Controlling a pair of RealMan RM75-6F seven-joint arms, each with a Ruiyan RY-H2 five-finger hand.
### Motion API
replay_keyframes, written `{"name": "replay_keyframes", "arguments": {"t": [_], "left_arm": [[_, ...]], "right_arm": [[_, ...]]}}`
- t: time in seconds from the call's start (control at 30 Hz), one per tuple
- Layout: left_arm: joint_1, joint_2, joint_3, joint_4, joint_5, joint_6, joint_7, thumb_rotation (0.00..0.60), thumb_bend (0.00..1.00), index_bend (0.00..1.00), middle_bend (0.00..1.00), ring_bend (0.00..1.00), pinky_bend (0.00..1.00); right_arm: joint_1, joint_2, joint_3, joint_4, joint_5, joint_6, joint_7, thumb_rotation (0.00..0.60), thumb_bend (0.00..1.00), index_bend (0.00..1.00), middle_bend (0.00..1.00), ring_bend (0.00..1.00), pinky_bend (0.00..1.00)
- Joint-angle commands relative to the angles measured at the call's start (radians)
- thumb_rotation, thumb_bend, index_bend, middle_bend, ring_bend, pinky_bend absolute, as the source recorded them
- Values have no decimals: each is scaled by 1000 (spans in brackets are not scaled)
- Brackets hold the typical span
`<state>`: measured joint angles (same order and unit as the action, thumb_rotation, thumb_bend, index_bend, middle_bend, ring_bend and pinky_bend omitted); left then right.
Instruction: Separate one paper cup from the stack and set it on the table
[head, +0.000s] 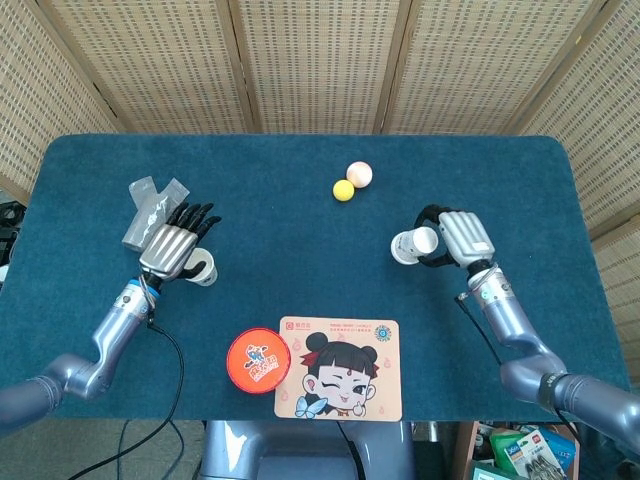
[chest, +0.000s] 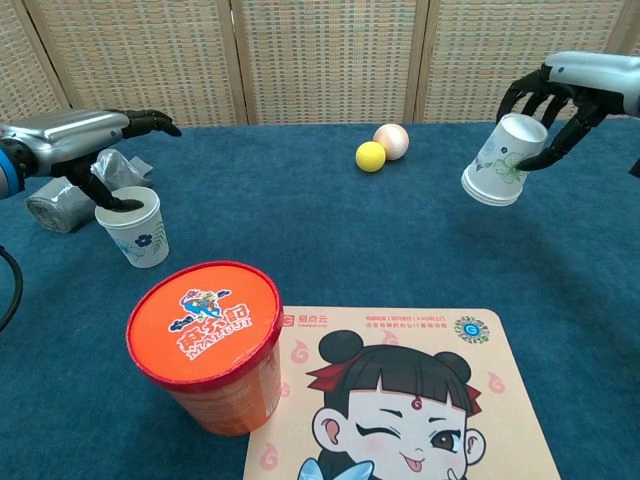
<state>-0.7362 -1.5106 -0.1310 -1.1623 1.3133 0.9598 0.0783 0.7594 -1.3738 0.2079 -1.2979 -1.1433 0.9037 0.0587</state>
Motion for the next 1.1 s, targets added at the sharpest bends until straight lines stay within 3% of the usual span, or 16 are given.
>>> {"name": "replay_keyframes", "arguments": {"t": [0.03,0.27,0.43,0.57,0.73,0.9,1.1], "left_arm": [[21,42,-7,-58,-2,30,-5,600,244,0,0,0,0],[141,204,-24,-263,11,211,-58,600,244,0,0,0,0],[224,285,-18,-352,21,315,-100,600,245,0,0,0,0],[325,341,3,-417,59,457,-135,600,244,0,0,0,0],[417,411,40,-506,53,520,-132,600,243,0,0,0,0],[497,449,79,-550,62,574,-132,600,243,0,0,0,0],[547,436,97,-517,100,616,-157,600,243,0,0,0,0]], "right_arm": [[-16,41,-50,-54,-44,39,-135,600,11,66,3,35,108],[-104,191,-59,-264,-103,171,-163,600,0,37,0,3,63],[-182,259,-88,-325,-194,277,-101,600,0,37,0,1,47],[-287,275,-126,-321,-289,441,-59,600,0,37,0,0,46],[-396,247,-167,-285,-363,593,-11,600,0,37,0,0,36],[-483,220,-201,-249,-417,700,29,600,0,37,0,0,29],[-546,191,-220,-227,-462,770,39,600,0,37,0,0,21]]}}
